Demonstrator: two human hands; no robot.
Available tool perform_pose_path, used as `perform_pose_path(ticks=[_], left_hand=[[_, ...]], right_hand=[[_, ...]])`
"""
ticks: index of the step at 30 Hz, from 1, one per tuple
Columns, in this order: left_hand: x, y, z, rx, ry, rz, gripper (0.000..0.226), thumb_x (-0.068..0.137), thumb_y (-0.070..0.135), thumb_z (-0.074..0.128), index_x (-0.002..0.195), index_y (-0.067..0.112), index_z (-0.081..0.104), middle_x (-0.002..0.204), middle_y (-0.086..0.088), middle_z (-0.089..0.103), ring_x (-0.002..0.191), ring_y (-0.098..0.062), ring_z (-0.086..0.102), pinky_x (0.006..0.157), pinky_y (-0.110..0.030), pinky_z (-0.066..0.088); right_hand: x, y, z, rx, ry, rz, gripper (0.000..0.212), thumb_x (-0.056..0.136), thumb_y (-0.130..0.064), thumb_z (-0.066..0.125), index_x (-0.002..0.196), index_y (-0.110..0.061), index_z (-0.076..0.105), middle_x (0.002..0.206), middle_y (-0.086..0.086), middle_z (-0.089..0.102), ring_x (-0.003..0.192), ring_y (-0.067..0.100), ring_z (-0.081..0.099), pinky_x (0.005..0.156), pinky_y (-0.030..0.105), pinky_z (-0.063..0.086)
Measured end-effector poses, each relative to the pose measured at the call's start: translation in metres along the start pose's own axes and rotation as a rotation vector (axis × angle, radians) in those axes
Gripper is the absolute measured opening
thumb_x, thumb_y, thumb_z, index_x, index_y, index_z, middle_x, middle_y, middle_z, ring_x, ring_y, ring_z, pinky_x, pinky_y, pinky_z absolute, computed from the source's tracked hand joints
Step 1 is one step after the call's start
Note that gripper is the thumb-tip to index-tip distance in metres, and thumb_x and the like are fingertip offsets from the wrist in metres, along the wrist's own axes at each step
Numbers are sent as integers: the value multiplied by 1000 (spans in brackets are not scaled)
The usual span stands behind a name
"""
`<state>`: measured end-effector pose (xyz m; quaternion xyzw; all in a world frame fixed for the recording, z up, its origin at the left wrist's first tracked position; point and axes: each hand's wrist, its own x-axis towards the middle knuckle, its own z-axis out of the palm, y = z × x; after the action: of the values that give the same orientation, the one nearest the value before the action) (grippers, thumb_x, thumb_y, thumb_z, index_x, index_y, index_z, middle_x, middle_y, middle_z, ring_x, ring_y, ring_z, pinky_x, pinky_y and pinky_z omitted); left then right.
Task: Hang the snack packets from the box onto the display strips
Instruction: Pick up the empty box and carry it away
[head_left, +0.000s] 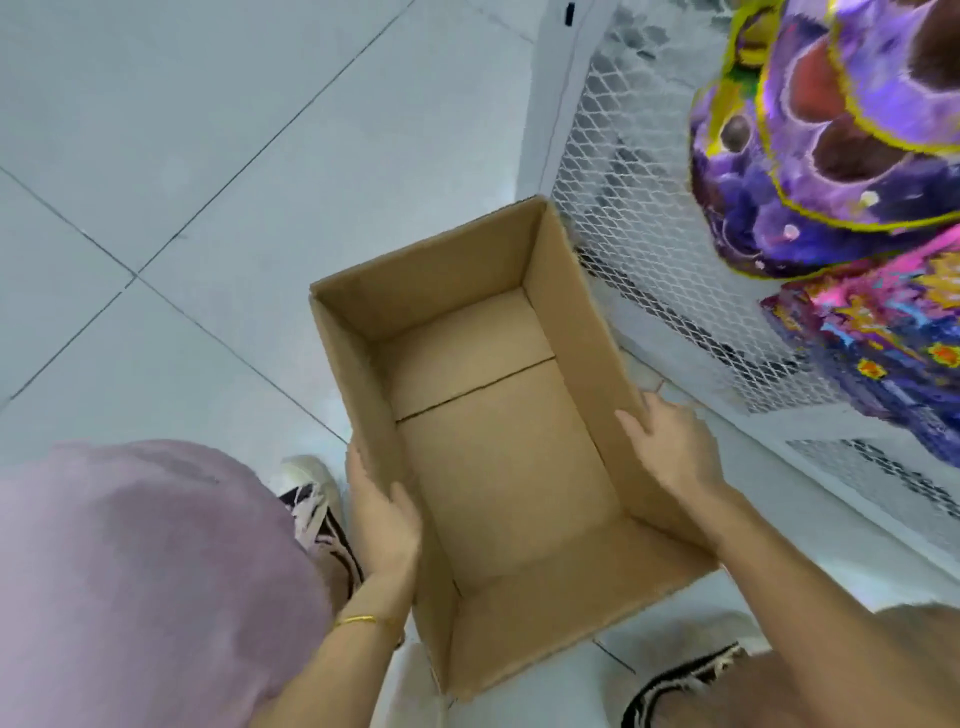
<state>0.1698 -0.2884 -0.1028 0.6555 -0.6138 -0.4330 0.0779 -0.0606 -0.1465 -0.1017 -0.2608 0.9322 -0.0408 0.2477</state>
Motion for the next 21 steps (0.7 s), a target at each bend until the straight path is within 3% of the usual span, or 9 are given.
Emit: perform_pose_path(ticks=[2, 6, 14, 17, 21], left_hand=[[0, 9, -19, 29, -25, -28, 70, 88, -4, 37, 146, 29, 17, 142, 4, 43, 124, -20, 46, 93, -25, 32], [-3, 42, -88, 116, 22, -141, 68, 90, 2, 39, 145, 35, 17, 129, -3, 56, 104, -33, 57, 84, -34, 40], [5, 135, -243, 60, -1, -241, 69, 84, 6, 42, 138, 42, 18, 96, 9, 55, 83, -28, 56, 78, -35, 46], [15, 182, -305, 25, -28, -216, 68, 84, 8, 44, 138, 41, 19, 93, 9, 57, 79, -27, 57, 75, -37, 49], [42, 248, -385, 26, -84, -116, 65, 84, 8, 44, 139, 36, 22, 98, 9, 56, 86, -27, 57, 78, -39, 49]], right_hand=[[-6, -12, -10, -12, -32, -14, 37, 97, -35, 43, 121, -9, 52, 92, 14, 68, 86, 33, 63, 65, 35, 46], [-19, -63, -47, 12, -98, -57, 33, 96, -33, 45, 112, -5, 53, 67, 4, 52, 75, 32, 60, 58, 34, 41], [-27, -207, -179, -44, -152, -141, 27, 96, -33, 45, 84, -9, 45, 72, 10, 52, 79, 35, 57, 60, 35, 35], [-37, -260, -235, -37, -161, -86, 30, 96, -35, 45, 90, -6, 49, 80, 13, 57, 85, 35, 58, 63, 35, 40], [-53, -324, -307, 7, -140, 16, 34, 95, -38, 45, 101, -5, 53, 100, 19, 64, 96, 39, 58, 80, 43, 49]])
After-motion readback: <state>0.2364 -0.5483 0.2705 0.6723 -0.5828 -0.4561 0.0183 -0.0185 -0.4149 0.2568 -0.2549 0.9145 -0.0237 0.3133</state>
